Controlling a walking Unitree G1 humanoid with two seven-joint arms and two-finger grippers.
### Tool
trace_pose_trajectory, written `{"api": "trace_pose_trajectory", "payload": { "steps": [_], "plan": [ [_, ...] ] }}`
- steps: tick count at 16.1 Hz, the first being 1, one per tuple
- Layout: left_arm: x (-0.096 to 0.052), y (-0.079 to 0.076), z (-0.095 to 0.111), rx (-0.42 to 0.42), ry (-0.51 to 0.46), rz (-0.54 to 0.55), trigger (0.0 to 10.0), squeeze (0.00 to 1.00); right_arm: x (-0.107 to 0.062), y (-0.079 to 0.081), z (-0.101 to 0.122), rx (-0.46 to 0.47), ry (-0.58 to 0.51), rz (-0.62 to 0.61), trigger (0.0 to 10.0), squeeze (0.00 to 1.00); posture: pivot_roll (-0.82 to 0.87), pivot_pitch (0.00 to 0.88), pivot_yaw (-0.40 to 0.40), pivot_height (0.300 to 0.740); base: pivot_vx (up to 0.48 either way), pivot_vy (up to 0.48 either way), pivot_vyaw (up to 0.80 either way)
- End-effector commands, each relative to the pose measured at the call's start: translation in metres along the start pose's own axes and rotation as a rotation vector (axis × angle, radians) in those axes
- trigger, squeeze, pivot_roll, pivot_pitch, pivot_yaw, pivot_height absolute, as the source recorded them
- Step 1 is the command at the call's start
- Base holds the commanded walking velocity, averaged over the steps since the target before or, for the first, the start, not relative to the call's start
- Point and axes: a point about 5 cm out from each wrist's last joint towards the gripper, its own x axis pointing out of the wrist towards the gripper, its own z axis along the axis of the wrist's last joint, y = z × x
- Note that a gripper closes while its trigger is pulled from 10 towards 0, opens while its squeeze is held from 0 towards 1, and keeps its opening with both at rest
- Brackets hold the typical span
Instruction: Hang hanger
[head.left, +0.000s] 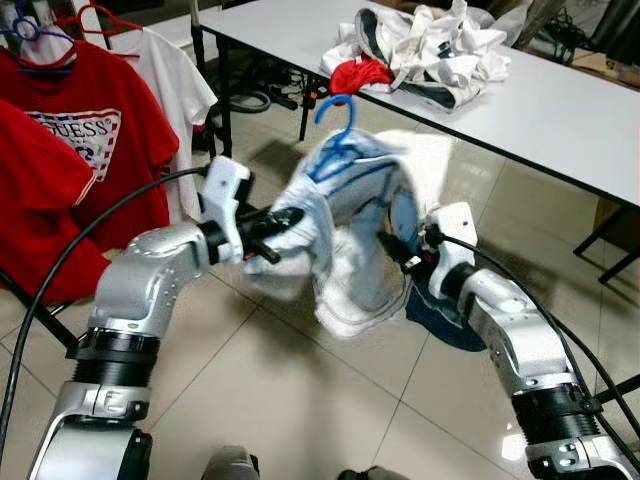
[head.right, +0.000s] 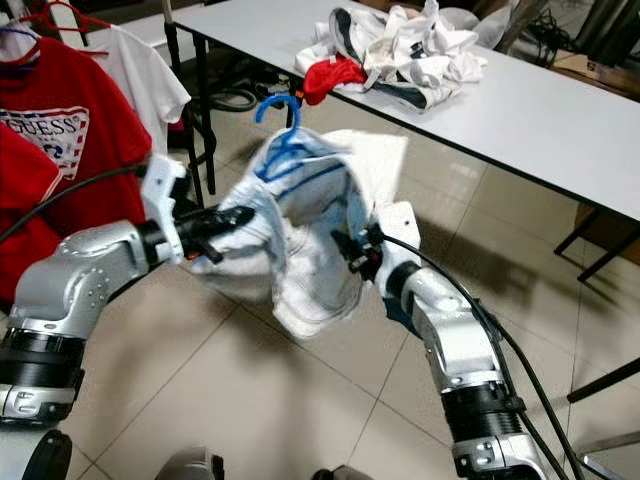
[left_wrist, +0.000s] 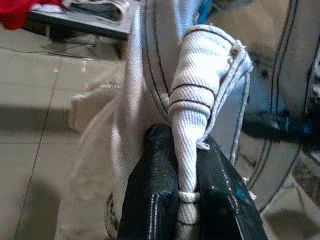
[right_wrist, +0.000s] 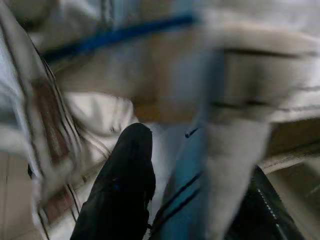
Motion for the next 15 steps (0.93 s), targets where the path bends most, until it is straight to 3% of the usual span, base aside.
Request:
{"api": "trace_pose_trajectory", "payload": {
  "steps": [1, 4, 6, 8, 11, 13, 15],
  "plan": [
    [0.002, -0.013, 0.018, 0.099, -0.056, -0.089, 0.0, 0.0, 0.002, 0.007, 0.002, -0.022, -0.006, 0.035, 0.0, 0.0, 0.08, 0.014, -0.095, 0.74, 0.0, 0.0, 0.0],
    [-0.017, -0.036, 0.024, 0.118, -0.057, -0.343, 0.0, 0.0, 0.001, -0.007, -0.017, -0.098, 0.067, -0.008, 0.0, 0.0, 0.08, 0.012, -0.1, 0.74, 0.0, 0.0, 0.0],
    [-0.029, -0.035, 0.027, 0.121, -0.036, -0.388, 0.0, 0.0, -0.006, -0.019, -0.029, -0.156, 0.127, -0.023, 0.0, 0.0, 0.09, 0.012, -0.106, 0.74, 0.0, 0.0, 0.0],
    [-0.043, -0.023, 0.035, 0.125, -0.045, -0.355, 0.0, 0.0, -0.021, -0.036, -0.054, -0.175, 0.24, -0.049, 0.0, 0.0, 0.09, 0.011, -0.109, 0.74, 0.0, 0.0, 0.0],
    [-0.042, -0.026, 0.047, 0.11, -0.132, -0.363, 0.0, 0.0, -0.021, -0.035, -0.062, -0.219, 0.261, -0.036, 0.0, 0.0, 0.09, 0.011, -0.108, 0.74, 0.0, 0.0, 0.0],
    [-0.035, -0.025, 0.049, 0.105, -0.156, -0.327, 0.0, 0.0, -0.014, -0.024, -0.057, -0.223, 0.213, -0.001, 0.0, 0.0, 0.09, 0.01, -0.107, 0.74, 0.0, 0.0, 0.0],
    [-0.031, -0.028, 0.055, 0.083, -0.206, -0.358, 0.0, 0.0, -0.007, -0.011, -0.058, -0.253, 0.2, 0.059, 0.0, 0.0, 0.08, 0.009, -0.101, 0.74, 0.0, 0.0, 0.0]
  ]
}}
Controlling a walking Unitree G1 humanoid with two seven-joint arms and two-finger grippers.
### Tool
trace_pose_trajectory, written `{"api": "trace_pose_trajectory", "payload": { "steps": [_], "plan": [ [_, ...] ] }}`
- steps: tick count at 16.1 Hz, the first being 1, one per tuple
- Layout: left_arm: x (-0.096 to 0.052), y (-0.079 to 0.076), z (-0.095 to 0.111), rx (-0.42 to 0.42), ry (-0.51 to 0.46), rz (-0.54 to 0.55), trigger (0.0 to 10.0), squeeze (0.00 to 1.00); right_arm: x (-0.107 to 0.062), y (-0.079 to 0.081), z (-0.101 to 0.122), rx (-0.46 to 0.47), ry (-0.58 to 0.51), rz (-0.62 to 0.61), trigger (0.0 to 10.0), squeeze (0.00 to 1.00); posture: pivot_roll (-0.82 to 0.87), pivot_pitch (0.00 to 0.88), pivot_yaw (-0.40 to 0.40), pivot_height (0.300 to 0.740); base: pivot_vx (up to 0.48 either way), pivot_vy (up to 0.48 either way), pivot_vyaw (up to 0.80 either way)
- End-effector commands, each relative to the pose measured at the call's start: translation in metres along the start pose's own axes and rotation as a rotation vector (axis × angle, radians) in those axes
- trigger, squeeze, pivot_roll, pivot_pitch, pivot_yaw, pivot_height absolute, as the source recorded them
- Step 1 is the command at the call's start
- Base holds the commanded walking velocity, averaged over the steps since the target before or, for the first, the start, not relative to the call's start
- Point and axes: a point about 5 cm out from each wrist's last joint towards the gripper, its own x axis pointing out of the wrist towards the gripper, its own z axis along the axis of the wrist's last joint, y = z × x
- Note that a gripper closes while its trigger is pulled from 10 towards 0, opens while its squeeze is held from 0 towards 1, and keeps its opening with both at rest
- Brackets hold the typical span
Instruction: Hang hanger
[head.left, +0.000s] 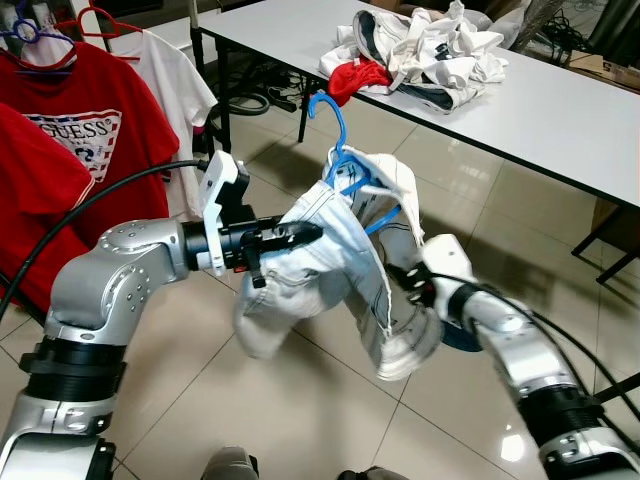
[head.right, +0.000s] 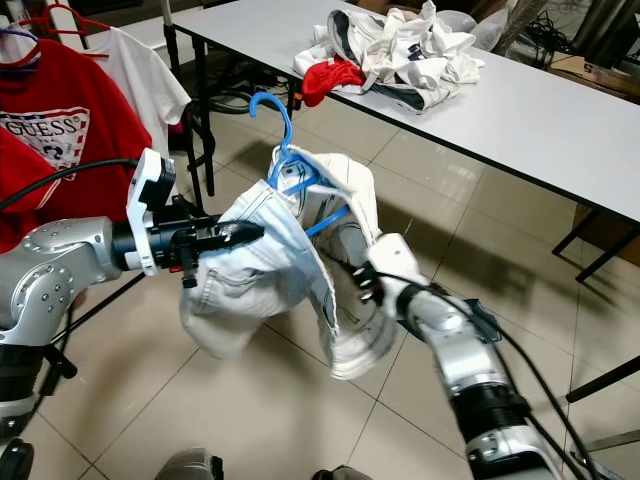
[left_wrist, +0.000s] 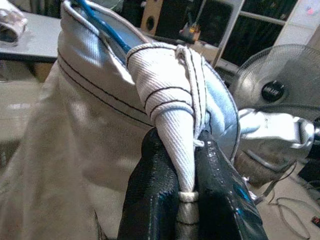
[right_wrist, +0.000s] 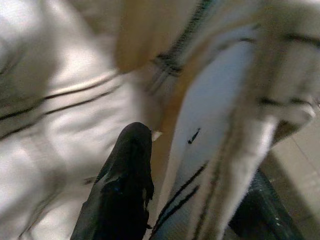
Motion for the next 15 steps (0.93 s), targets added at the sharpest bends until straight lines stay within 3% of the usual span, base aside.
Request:
{"api": "trace_pose_trajectory", "payload": {
  "steps": [1, 2, 3, 4, 5, 8, 9, 13, 15],
  "plan": [
    [-0.005, -0.004, 0.035, 0.104, -0.133, -0.031, 0.0, 0.0, -0.003, 0.0, -0.013, -0.023, 0.059, 0.01, 0.0, 0.0, 0.09, 0.01, -0.1, 0.74, 0.0, 0.0, 0.0],
    [-0.007, -0.004, 0.035, 0.108, -0.127, -0.027, 0.0, 0.0, -0.003, -0.002, -0.014, -0.012, 0.054, -0.002, 0.0, 0.0, 0.09, 0.009, -0.099, 0.74, 0.0, 0.0, 0.0],
    [-0.009, -0.001, 0.033, 0.121, -0.099, 0.001, 0.0, 0.0, -0.005, -0.008, -0.012, 0.01, 0.026, -0.039, 10.0, 0.01, 0.09, 0.009, -0.097, 0.74, 0.0, 0.0, 0.0],
    [-0.01, 0.001, 0.031, 0.129, -0.081, 0.013, 0.0, 0.0, -0.006, -0.011, -0.009, 0.033, 0.002, -0.037, 10.0, 0.41, 0.09, 0.009, -0.097, 0.74, 0.0, 0.0, 0.0],
    [-0.01, 0.002, 0.026, 0.157, -0.036, 0.022, 0.0, 0.0, -0.009, -0.014, -0.005, 0.039, -0.029, -0.025, 10.0, 1.0, 0.09, 0.009, -0.097, 0.74, 0.0, 0.0, 0.0],
    [-0.011, 0.006, 0.014, 0.251, 0.085, 0.064, 0.0, 0.0, -0.018, -0.024, 0.004, 0.033, -0.103, 0.014, 10.0, 1.0, 0.09, 0.006, -0.098, 0.74, 0.0, 0.0, 0.0],
    [-0.013, 0.012, 0.009, 0.315, 0.145, 0.104, 0.0, 0.0, -0.028, -0.028, 0.01, 0.033, -0.154, 0.064, 10.0, 1.0, 0.08, 0.004, -0.099, 0.74, 0.0, 0.0, 0.0],
    [-0.013, 0.026, 0.012, 0.379, 0.129, 0.217, 0.0, 0.0, -0.052, -0.029, 0.009, -0.026, -0.171, 0.158, 10.0, 1.0, 0.07, 0.0, -0.093, 0.74, 0.0, 0.0, 0.0],
    [-0.012, 0.028, 0.014, 0.397, 0.112, 0.225, 0.0, 0.0, -0.055, -0.028, 0.006, -0.023, -0.171, 0.164, 10.0, 1.0, 0.07, 0.0, -0.091, 0.74, 0.0, 0.0, 0.0]
  ]
}}
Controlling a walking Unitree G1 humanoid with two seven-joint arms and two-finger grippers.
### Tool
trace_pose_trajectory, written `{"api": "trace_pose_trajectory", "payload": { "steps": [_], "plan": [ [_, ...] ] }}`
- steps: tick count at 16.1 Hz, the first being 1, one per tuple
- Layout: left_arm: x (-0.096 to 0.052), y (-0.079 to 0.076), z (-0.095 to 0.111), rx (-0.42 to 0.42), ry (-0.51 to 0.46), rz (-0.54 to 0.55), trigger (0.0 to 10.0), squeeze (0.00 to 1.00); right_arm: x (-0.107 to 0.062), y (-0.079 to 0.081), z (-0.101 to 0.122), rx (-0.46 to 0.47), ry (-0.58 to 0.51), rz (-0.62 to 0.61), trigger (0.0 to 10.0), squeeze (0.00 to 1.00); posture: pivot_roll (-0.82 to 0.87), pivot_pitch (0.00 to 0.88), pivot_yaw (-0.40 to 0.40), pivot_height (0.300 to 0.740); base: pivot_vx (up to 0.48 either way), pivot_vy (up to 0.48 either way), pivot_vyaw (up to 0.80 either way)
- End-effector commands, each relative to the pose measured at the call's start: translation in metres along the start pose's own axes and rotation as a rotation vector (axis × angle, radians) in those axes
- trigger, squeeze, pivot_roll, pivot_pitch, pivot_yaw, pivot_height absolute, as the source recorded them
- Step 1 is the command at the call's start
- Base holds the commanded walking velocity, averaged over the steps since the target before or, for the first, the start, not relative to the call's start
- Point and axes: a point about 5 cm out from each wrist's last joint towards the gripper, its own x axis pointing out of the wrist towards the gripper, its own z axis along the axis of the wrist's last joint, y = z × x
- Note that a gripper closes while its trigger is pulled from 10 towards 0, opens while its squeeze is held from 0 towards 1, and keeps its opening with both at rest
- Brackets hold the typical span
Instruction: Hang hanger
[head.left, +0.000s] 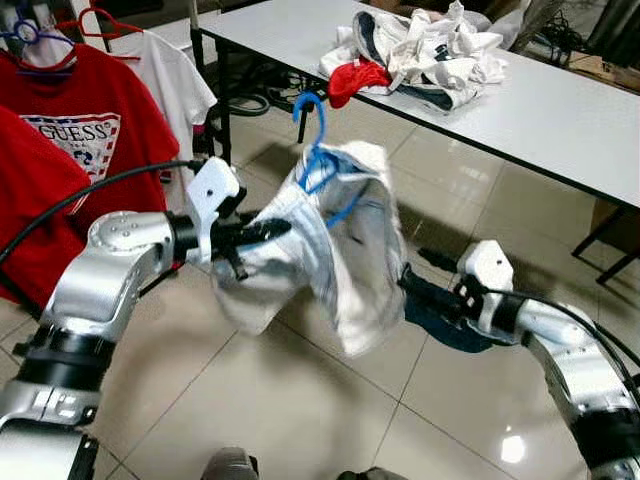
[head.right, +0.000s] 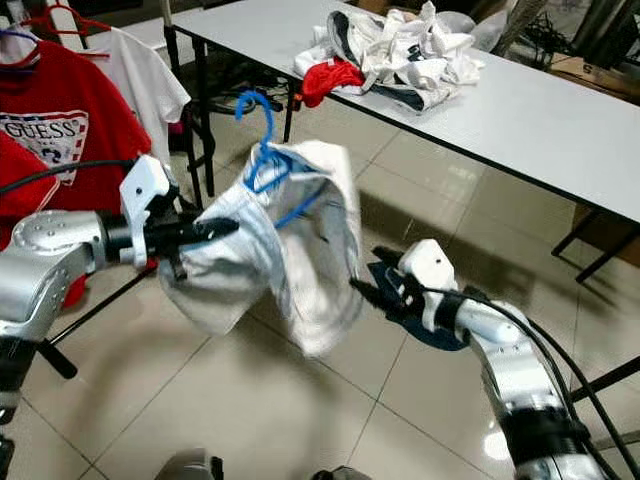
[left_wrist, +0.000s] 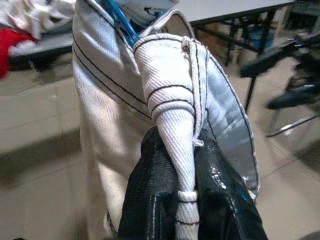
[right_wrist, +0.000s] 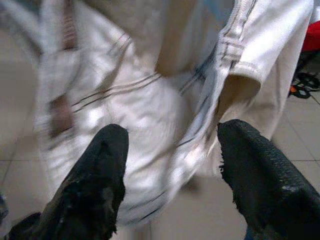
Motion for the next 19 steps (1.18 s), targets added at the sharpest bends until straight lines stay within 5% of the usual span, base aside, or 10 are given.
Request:
{"api": "trace_pose_trajectory", "payload": {
  "steps": [1, 6, 12, 13, 19],
  "plan": [
    [0.001, 0.006, 0.021, 0.116, -0.064, 0.024, 0.0, 0.0, -0.007, -0.006, 0.008, -0.015, -0.026, 0.001, 10.0, 1.0, 0.07, 0.0, -0.089, 0.74, 0.0, 0.0, 0.0],
    [0.0, 0.011, 0.017, 0.269, -0.01, 0.01, 0.0, 0.0, -0.019, -0.043, 0.063, 0.01, -0.218, -0.042, 10.0, 1.0, 0.07, 0.0, -0.086, 0.74, 0.0, 0.0, 0.0],
    [0.009, -0.01, 0.007, 0.405, 0.02, -0.202, 0.0, 0.0, -0.003, -0.053, 0.118, -0.14, -0.185, 0.266, 10.0, 1.0, 0.07, 0.0, -0.108, 0.74, 0.0, 0.0, 0.0],
    [0.011, -0.015, 0.005, 0.472, 0.039, -0.265, 0.0, 0.0, 0.005, -0.053, 0.123, -0.188, -0.145, 0.326, 10.0, 0.0, 0.07, 0.0, -0.115, 0.74, 0.0, 0.0, 0.0],
    [0.016, -0.019, 0.012, 0.574, 0.038, -0.323, 0.0, 0.0, 0.003, -0.048, 0.101, -0.145, 0.043, 0.578, 10.0, 0.0, 0.07, 0.001, -0.125, 0.74, 0.0, 0.0, 0.0]
  ]
}}
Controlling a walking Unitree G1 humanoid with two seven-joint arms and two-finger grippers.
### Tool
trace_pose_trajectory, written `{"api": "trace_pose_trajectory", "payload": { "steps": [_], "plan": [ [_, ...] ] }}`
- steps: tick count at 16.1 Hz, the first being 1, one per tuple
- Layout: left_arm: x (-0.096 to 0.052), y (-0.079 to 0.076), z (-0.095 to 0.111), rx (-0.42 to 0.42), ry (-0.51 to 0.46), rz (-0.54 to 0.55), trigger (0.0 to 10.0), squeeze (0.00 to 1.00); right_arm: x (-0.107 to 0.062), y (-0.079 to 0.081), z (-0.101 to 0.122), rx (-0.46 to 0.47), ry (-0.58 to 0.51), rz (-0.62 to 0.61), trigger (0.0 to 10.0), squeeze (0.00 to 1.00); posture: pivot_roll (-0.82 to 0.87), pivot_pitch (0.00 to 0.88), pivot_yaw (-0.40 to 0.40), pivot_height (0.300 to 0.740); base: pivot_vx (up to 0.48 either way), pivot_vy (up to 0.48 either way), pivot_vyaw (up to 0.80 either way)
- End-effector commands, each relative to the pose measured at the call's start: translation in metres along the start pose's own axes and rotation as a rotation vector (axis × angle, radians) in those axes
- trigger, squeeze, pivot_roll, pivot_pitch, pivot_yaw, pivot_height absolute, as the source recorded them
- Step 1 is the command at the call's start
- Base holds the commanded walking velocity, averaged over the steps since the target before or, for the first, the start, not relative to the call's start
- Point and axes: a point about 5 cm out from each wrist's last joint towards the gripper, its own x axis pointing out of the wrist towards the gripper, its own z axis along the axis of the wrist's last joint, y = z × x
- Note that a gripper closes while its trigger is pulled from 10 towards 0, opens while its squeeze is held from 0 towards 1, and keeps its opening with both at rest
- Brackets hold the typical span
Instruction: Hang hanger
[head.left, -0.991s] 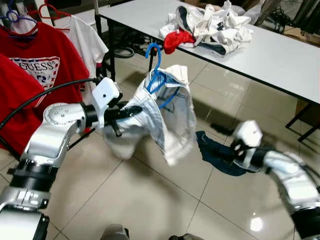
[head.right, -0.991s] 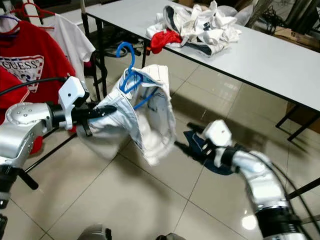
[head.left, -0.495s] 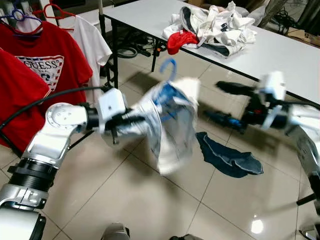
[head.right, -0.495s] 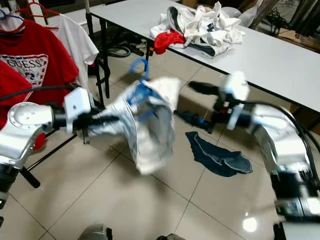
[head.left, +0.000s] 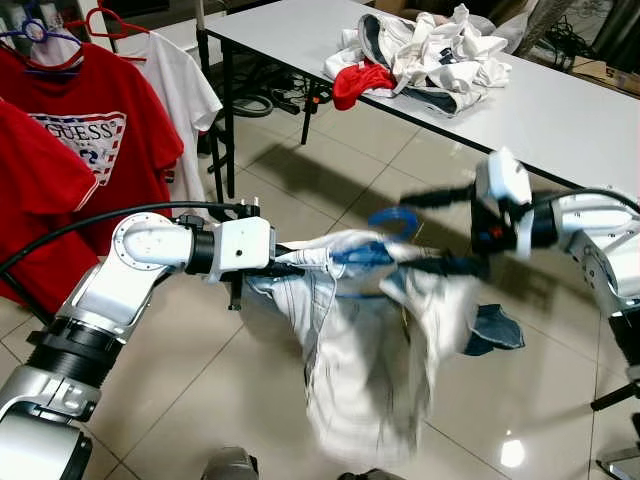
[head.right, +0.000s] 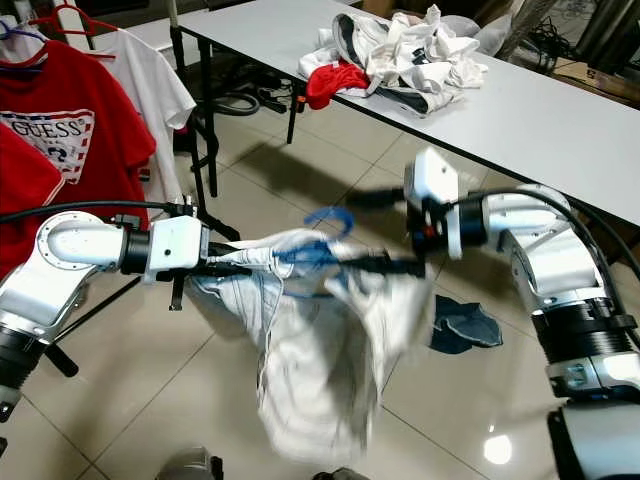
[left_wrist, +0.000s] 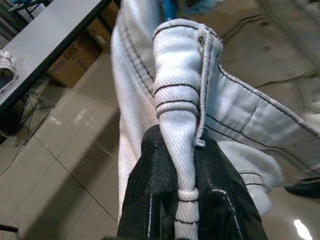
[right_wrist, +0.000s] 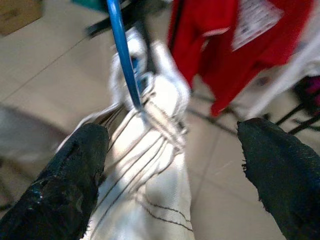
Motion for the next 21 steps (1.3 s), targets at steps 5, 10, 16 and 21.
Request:
{"api": "trace_pose_trajectory", "payload": {
  "steps": [5, 10, 16, 21],
  "plan": [
    [0.001, 0.013, 0.016, 0.059, -0.056, 0.016, 0.0, 0.0, 0.001, 0.012, -0.003, 0.055, 0.027, 0.134, 1.3, 0.0, 0.07, 0.001, -0.121, 0.74, 0.0, 0.0, 0.0],
    [0.003, 0.018, 0.029, 0.025, -0.139, 0.014, 0.0, 0.0, 0.016, 0.009, -0.023, 0.071, 0.142, 0.017, 0.0, 0.0, 0.07, 0.0, -0.118, 0.74, 0.0, 0.0, 0.0],
    [0.003, 0.023, 0.04, 0.094, -0.155, 0.009, 0.0, 0.0, 0.024, 0.005, -0.027, 0.066, 0.165, -0.056, 0.0, 0.0, 0.07, 0.0, -0.115, 0.74, 0.0, 0.0, 0.0],
    [0.003, 0.027, 0.041, 0.155, -0.121, 0.021, 0.0, 0.0, 0.029, 0.015, -0.023, 0.043, 0.157, 0.081, 0.0, 0.0, 0.07, 0.0, -0.118, 0.74, 0.0, 0.0, 0.0]
  ]
}}
